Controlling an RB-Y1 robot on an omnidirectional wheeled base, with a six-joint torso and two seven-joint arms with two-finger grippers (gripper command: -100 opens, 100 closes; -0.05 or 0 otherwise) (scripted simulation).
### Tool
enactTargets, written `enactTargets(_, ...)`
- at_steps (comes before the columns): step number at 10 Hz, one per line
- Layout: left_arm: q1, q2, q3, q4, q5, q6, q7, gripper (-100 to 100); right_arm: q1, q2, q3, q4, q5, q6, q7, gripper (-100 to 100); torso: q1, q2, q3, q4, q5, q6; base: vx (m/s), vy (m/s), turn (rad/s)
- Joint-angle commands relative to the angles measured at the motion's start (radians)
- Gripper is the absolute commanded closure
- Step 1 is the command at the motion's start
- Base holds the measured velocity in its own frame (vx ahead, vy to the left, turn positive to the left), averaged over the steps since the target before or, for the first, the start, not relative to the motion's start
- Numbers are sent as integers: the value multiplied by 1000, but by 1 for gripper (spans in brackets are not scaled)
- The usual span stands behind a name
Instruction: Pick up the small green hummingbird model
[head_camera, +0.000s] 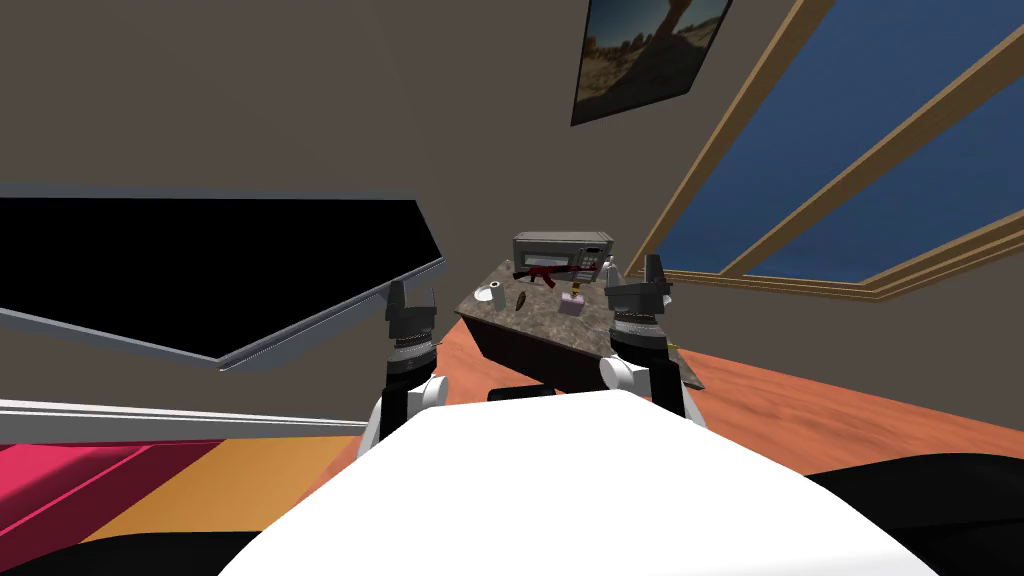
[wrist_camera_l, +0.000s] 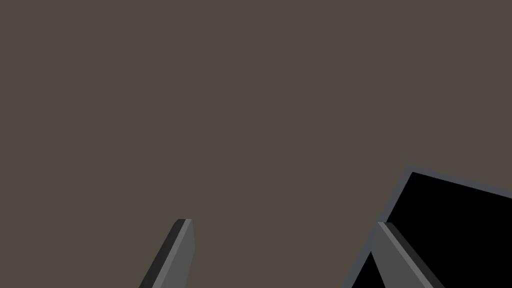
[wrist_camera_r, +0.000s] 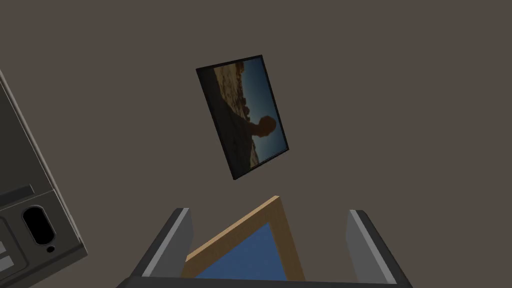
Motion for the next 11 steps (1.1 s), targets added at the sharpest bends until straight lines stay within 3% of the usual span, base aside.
enactTargets(1, 0, 0, 0, 0, 0, 0, 0, 0, 5, -30, -6, -6, -7, 8, -13, -100, 0, 0, 0, 0, 0, 0, -52, 20, 35)
enactTargets(6, 0, 0, 0, 0, 0, 0, 0, 0, 36, -116, -46, -40, -60, 77, -119, -100, 3, 11, 6, 2, 1, 0, -144, 45, 81)
enactTargets(8, 0, 0, 0, 0, 0, 0, 0, 0, 53, -134, -71, -55, -90, 122, -176, -100, 6, 13, 8, 3, 1, 0, -198, 91, 133)
enactTargets(9, 0, 0, 0, 0, 0, 0, 0, 0, 53, -134, -71, -55, -90, 122, -186, -100, 5, 14, 8, 3, 1, 0, -117, 53, 21)
enactTargets(11, 0, 0, 0, 0, 0, 0, 0, 0, 70, -144, -101, -68, -122, 177, -251, -100, 3, 8, 5, 2, 1, 0, -104, 82, 138)
